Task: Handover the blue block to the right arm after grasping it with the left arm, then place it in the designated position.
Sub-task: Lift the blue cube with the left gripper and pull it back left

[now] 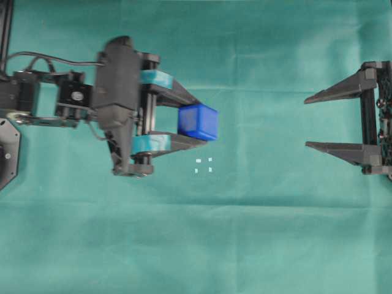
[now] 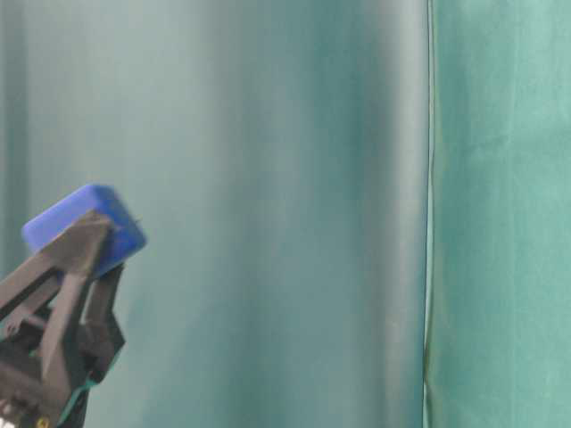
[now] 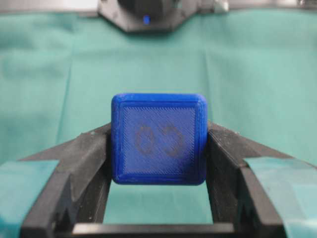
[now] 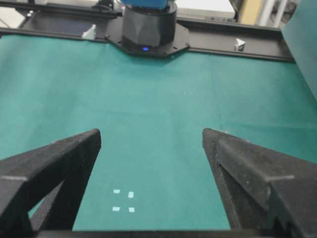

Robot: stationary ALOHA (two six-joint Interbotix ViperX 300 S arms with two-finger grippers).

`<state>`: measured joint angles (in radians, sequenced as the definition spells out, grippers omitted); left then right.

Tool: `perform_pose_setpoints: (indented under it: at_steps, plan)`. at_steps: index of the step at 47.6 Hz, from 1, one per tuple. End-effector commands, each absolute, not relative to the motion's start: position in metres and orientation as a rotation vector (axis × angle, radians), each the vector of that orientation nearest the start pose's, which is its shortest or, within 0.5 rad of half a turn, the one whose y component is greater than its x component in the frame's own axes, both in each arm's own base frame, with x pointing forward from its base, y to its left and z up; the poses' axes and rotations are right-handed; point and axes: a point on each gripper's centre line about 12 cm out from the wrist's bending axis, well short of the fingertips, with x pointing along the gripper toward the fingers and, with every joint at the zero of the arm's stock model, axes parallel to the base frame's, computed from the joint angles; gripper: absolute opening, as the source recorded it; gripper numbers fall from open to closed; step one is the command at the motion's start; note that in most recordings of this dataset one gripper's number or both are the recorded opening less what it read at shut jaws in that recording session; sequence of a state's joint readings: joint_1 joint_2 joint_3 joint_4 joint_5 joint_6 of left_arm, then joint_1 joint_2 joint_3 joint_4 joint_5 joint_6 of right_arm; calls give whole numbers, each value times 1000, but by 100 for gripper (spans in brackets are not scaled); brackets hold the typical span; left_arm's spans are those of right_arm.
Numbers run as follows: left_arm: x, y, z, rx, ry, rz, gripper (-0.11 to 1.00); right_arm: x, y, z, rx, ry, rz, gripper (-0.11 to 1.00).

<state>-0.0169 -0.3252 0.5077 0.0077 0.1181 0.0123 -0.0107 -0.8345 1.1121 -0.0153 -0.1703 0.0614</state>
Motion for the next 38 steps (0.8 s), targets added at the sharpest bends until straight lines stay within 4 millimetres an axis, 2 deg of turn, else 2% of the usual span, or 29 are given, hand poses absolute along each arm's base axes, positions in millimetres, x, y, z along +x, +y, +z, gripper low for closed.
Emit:
perform_pose_setpoints:
  at_steps: [1,13,38]
  plan:
    - [355,-7,360,25,192,-22,47,226,-2,285,41,83,-10,94]
    - [330,-6,361,21,81,-20,47,226,-2,285,39,83,-10,94]
    - [332,-6,357,16,87,-19,47,226,-2,285,39,83,-10,94]
